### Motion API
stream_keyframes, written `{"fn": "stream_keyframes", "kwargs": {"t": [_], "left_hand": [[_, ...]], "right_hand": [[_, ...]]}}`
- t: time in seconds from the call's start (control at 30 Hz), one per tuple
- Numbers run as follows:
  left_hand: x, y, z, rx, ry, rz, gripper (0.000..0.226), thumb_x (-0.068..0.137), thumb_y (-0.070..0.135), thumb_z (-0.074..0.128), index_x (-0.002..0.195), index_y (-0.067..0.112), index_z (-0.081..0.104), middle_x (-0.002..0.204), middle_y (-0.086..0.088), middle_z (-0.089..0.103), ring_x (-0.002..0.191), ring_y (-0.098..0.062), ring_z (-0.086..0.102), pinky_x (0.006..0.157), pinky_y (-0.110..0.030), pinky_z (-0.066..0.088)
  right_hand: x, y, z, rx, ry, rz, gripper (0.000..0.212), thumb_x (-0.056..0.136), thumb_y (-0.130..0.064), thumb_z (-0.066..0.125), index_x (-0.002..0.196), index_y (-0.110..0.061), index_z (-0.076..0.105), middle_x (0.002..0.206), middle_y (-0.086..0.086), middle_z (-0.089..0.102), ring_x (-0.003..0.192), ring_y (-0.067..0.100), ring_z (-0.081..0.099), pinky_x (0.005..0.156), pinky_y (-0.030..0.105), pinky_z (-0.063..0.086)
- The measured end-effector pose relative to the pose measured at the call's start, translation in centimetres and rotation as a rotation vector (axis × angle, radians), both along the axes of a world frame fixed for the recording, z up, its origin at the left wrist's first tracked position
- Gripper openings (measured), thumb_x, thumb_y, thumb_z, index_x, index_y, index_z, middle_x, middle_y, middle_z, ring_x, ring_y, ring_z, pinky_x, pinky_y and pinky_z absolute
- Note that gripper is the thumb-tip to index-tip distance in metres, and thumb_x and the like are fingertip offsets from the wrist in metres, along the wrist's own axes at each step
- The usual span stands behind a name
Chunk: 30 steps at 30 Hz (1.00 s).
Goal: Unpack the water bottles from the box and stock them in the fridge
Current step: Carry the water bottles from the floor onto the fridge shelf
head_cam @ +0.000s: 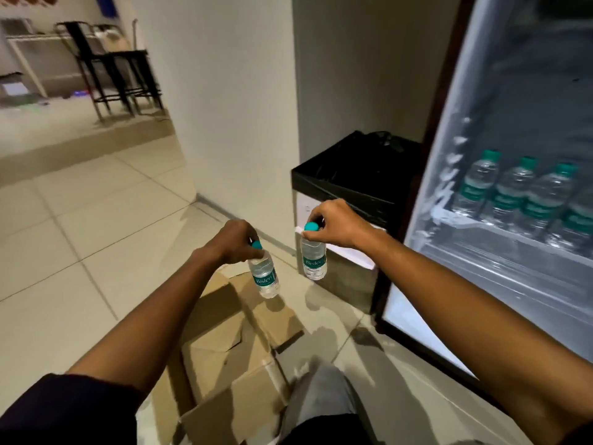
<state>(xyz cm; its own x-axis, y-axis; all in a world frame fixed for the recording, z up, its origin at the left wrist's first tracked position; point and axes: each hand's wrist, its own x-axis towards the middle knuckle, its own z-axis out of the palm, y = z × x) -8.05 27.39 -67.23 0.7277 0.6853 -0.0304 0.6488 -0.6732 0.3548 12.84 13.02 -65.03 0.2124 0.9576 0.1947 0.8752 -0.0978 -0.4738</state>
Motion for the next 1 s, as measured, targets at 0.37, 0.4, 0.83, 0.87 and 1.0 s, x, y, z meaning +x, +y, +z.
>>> {"fn": "stream_keyframes", "kwargs": {"t": [0.37, 0.4, 0.83, 0.87, 1.0], "left_hand": [[15.1, -9.4, 6.1, 0.017, -0.082, -0.396, 0.024, 0.075, 0.028, 0.083, 0.081, 0.007, 0.071, 0.07, -0.004, 0.069, 0.05, -0.014, 0.065, 0.045, -0.022, 0.053], [16.2, -10.3, 6.8, 0.015, -0.1, -0.421, 0.023, 0.075, 0.027, 0.083, 0.078, 0.009, 0.07, 0.068, -0.003, 0.068, 0.048, -0.012, 0.065, 0.043, -0.021, 0.051], [25.9, -19.6, 16.8, 0.171, -0.339, -0.664, 0.029, 0.079, 0.032, 0.079, 0.083, 0.005, 0.069, 0.073, -0.011, 0.071, 0.062, -0.018, 0.069, 0.058, -0.034, 0.057], [26.5, -20.2, 17.4, 0.182, -0.352, -0.676, 0.031, 0.079, 0.032, 0.079, 0.084, 0.003, 0.069, 0.074, -0.012, 0.071, 0.064, -0.02, 0.068, 0.063, -0.039, 0.059], [28.8, -22.1, 20.0, 0.238, -0.416, -0.679, 0.032, 0.081, 0.033, 0.077, 0.088, 0.003, 0.07, 0.081, -0.01, 0.07, 0.07, -0.02, 0.064, 0.064, -0.037, 0.055]], "right_hand": [[9.9, -12.8, 4.8, 0.024, 0.036, -0.348, 0.025, 0.071, -0.037, 0.084, 0.083, -0.016, 0.076, 0.07, -0.005, 0.068, 0.062, 0.002, 0.061, 0.052, 0.016, 0.044], [10.5, -13.9, 5.3, 0.023, 0.041, -0.382, 0.023, 0.071, -0.035, 0.084, 0.08, -0.016, 0.076, 0.067, -0.005, 0.068, 0.058, 0.004, 0.061, 0.052, 0.018, 0.046], [16.9, -23.9, 14.7, 0.116, 0.03, -0.601, 0.027, 0.079, -0.037, 0.079, 0.079, -0.009, 0.077, 0.068, 0.007, 0.073, 0.058, 0.013, 0.068, 0.058, 0.022, 0.054], [17.3, -24.4, 15.4, 0.128, 0.021, -0.616, 0.027, 0.079, -0.036, 0.079, 0.08, -0.009, 0.077, 0.069, 0.007, 0.073, 0.059, 0.013, 0.068, 0.057, 0.022, 0.054], [18.7, -25.8, 17.8, 0.168, -0.024, -0.677, 0.028, 0.08, -0.036, 0.079, 0.083, -0.008, 0.076, 0.07, 0.005, 0.072, 0.059, 0.011, 0.068, 0.054, 0.02, 0.054]]}}
